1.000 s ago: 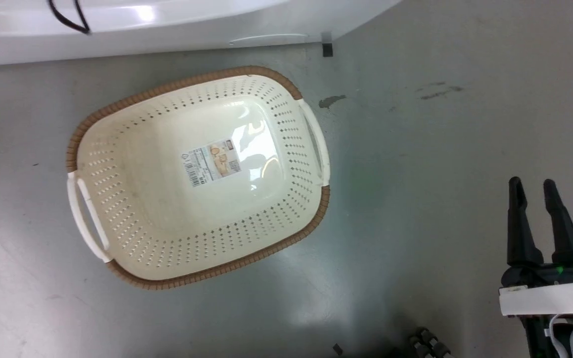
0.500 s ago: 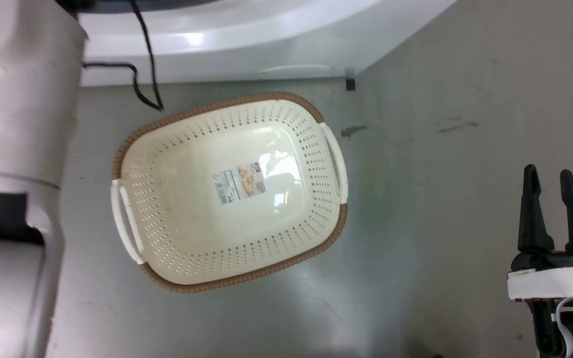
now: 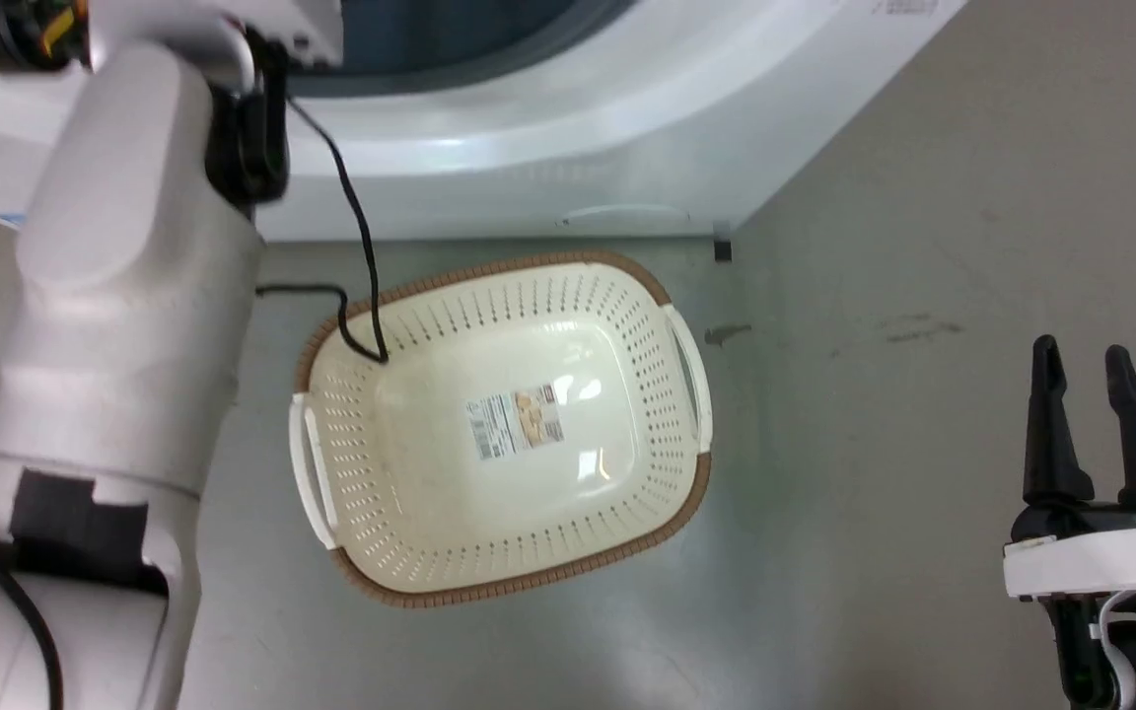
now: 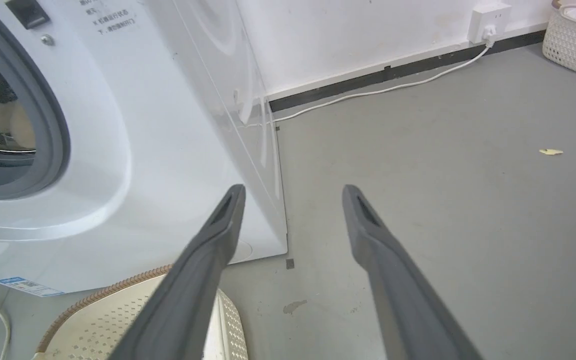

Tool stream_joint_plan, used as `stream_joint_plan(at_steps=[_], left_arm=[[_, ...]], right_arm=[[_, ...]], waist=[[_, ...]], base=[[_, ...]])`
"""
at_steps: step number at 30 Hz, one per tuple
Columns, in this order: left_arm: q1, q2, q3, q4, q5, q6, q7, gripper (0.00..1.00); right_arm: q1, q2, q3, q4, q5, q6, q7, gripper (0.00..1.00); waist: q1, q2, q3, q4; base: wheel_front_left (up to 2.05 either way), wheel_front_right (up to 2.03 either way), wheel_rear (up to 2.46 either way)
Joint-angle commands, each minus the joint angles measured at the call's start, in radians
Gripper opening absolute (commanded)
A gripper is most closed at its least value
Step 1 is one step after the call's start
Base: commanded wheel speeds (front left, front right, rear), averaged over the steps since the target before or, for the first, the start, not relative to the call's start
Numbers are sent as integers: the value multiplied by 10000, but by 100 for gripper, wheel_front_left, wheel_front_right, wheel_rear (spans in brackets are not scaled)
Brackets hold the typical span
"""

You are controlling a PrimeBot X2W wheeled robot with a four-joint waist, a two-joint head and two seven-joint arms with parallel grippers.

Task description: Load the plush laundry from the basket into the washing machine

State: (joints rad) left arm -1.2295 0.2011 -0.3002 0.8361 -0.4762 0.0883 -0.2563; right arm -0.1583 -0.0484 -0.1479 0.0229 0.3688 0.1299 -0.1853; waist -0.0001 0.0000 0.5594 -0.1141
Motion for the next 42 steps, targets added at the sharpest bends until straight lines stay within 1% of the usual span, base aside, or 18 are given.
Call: stream_joint_plan(at_steps=[1,5,13,19,24,32,42], left_arm=[[261,-2,58,-66,-27,37,-54,100],[981,2,109,-317,-80,66,-54,100],[2462,5,-100,-845,136,246,-54,100],[3382,152,-92,-1324,178,400,-55,100],[4324,262,78,-2001,134,605,-55,100],[5911,290,436,-3237,-54,1060,-55,100],[7559,427,418,-4462,-122,1463,39,100]], right_arm=[[-42,-18,24,14,-44,8,-8,100],[5,-18,80,66,-131,8,-5,100],[224,-18,198,191,-389,8,-5,100],[489,-18,284,215,-722,8,42,100],[766,-18,304,189,-850,8,110,100],[1206,-18,343,169,-827,8,208,100],[1670,-18,484,160,-802,8,325,100]], waist=[[1,0,-225,63],[1,0,-673,130],[1,0,-1623,235],[1,0,-2360,264],[1,0,-2999,265],[1,0,-3883,307],[1,0,-4737,403]], base=[[0,0,0],[0,0,0],[0,0,0],[0,0,0],[0,0,0],[0,0,0],[0,0,0]])
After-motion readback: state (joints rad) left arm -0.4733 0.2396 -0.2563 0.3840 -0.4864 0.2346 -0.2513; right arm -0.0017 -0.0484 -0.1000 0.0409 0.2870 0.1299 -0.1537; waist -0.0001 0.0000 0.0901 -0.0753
